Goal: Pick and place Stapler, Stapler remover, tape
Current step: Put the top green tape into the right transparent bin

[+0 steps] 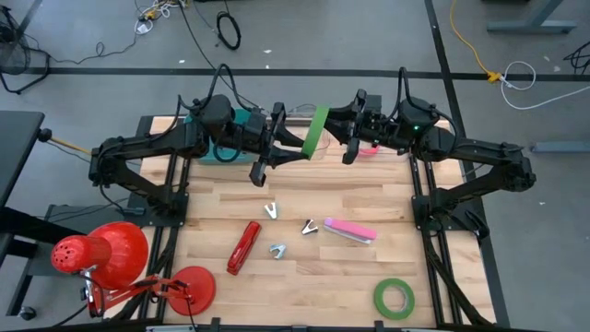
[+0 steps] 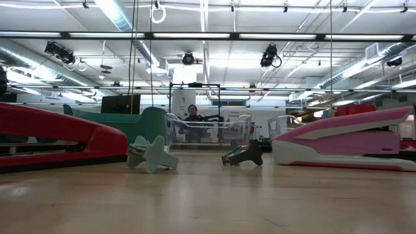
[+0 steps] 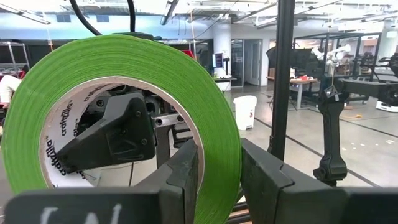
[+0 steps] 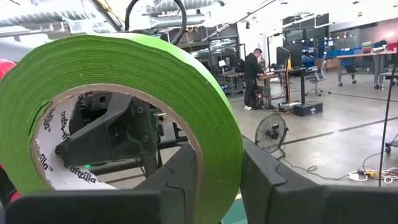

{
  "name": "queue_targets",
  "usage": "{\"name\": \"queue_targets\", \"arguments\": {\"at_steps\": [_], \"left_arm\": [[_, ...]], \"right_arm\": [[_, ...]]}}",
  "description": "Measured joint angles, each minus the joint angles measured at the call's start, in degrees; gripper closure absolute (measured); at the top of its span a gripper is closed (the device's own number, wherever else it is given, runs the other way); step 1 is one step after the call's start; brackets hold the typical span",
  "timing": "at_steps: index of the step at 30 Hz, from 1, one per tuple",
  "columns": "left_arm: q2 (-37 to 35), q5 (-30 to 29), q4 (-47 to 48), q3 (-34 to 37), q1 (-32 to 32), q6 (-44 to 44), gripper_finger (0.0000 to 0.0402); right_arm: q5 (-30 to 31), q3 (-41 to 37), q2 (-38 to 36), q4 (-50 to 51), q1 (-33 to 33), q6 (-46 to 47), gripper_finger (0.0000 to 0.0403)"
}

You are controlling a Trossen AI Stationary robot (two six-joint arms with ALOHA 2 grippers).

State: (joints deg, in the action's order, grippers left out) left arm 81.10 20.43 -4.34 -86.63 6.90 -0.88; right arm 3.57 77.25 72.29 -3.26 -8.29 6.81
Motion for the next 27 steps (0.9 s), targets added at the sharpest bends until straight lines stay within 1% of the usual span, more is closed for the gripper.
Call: {"name": "queue_targets", "arguments": {"at_steps": [3, 6, 15, 22, 27], "left_arm": [[0.00, -0.57, -0.02, 0.00, -0.02, 0.03, 0.0285], [-0.08, -3.24, -0.25, 0.00, -0.40, -0.02, 0.0266], [-0.13, -8.17, 1.04, -0.02, -0.44, -0.37, 0.0177], [-0.13, -8.85, 1.52, -0.02, -0.42, -1.53, 0.0118], [-0.13, -8.88, 1.67, -0.02, -0.39, -3.19, 0.0099]], "right_arm": [[-0.02, 0.00, 0.00, 0.05, -0.02, 0.04, 0.0312], [-0.22, 0.00, -0.04, 0.40, -0.02, -0.12, 0.0312], [-0.13, 0.00, -0.04, 0.58, -0.04, -1.58, 0.0312], [-0.17, 0.00, -0.04, 0.47, -0.02, -1.75, 0.0312], [-0.15, 0.00, -0.04, 0.27, -0.04, -1.83, 0.0312]]}}
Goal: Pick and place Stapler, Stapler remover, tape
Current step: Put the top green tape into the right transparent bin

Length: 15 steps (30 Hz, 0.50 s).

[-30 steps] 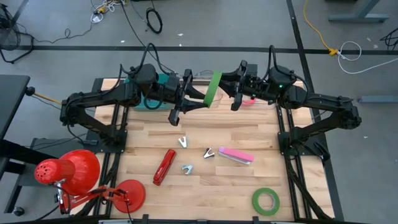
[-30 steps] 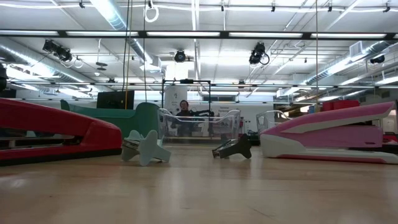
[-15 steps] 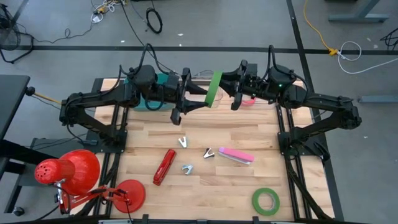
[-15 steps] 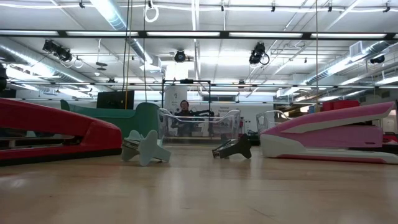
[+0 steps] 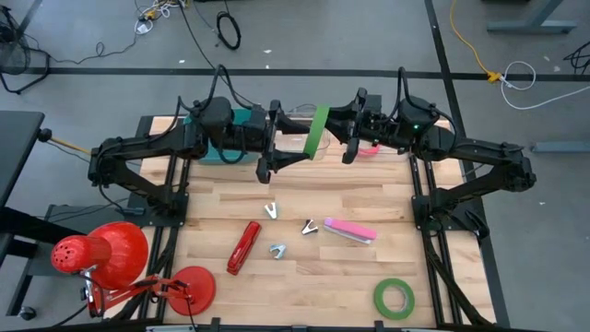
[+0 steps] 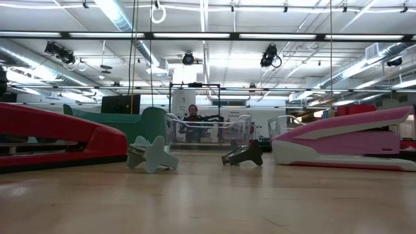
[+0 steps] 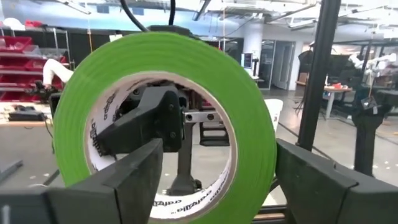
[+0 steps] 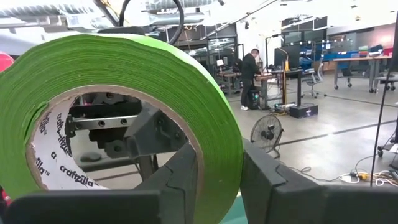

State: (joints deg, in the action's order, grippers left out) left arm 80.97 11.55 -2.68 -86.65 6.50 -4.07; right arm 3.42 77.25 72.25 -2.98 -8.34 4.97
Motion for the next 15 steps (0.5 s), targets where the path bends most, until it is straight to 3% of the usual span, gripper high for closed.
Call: {"name": "queue_targets", "arguments": {"at_steps": [15], "left_arm": [[-2.51, 1.56, 6.42, -0.03, 0.47, -0.85, 0.0097]], "right_arm": [[-1.42, 0.00, -0.45, -0.15, 0.02, -1.41, 0.0312]]}}
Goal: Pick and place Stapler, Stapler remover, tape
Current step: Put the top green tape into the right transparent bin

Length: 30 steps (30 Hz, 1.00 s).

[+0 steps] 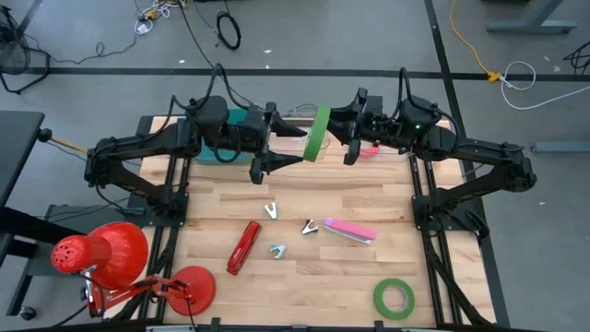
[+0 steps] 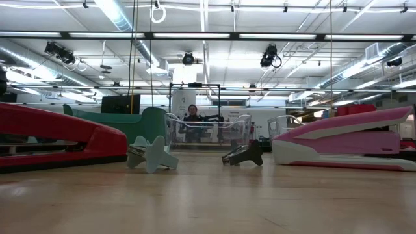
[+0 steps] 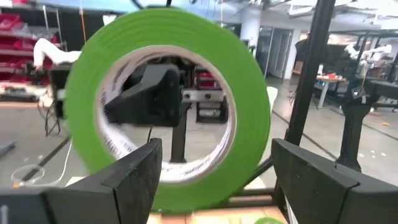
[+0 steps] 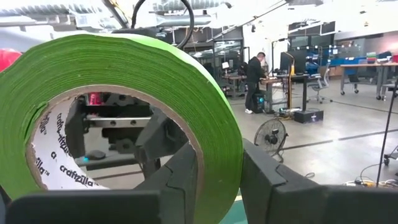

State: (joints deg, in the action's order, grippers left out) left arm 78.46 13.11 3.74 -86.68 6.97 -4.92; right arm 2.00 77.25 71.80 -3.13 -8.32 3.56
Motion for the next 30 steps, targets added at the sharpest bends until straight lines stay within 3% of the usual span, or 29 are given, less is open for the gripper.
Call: {"name": "queue_targets", "arguments": {"at_steps": [13, 30], "left_arm": [[-2.49, -2.41, 3.74, -0.01, 0.97, 0.08, 0.0097], [-2.49, -2.90, 3.65, 0.00, 0.95, 0.06, 0.0097]], "right_arm": [[0.98, 0.00, -1.43, 5.05, -1.71, 0.64, 0.0312], [1.42, -0.01, -2.65, 16.27, -13.52, -0.75, 0.0312]]}}
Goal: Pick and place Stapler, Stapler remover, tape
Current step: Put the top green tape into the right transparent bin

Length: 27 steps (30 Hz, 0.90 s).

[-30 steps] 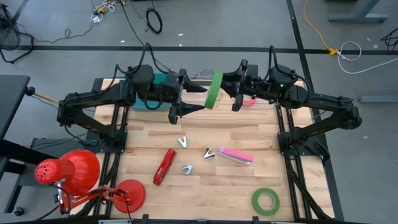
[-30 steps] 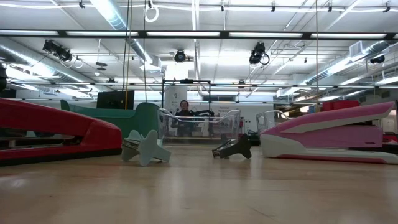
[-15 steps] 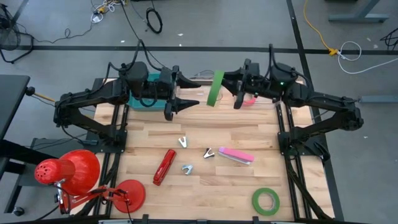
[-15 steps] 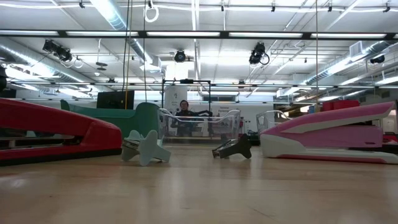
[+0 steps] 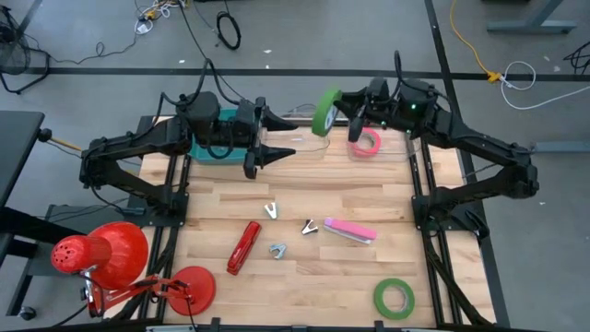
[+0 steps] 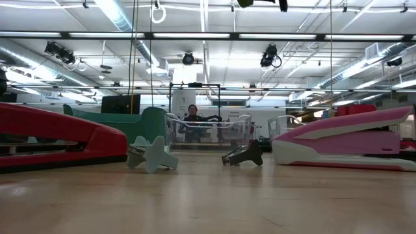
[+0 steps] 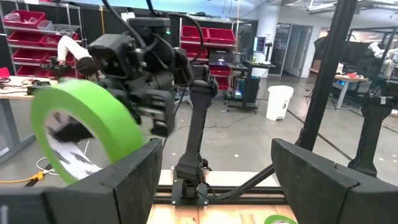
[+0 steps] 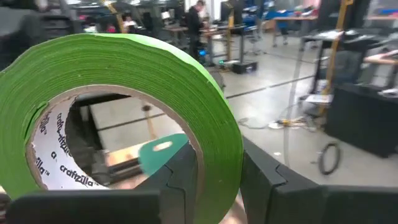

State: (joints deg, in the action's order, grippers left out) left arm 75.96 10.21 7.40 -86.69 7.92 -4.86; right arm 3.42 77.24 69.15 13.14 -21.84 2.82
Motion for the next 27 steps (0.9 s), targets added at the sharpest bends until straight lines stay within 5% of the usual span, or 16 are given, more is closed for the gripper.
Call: {"name": "queue_targets", "arguments": {"at_steps": [27], "left_arm": [[0.02, -5.39, 0.13, 0.01, 0.00, -0.49, 0.0097]], "right_arm": [[0.77, 0.01, -3.83, 27.17, -22.17, -3.33, 0.0318]]}}
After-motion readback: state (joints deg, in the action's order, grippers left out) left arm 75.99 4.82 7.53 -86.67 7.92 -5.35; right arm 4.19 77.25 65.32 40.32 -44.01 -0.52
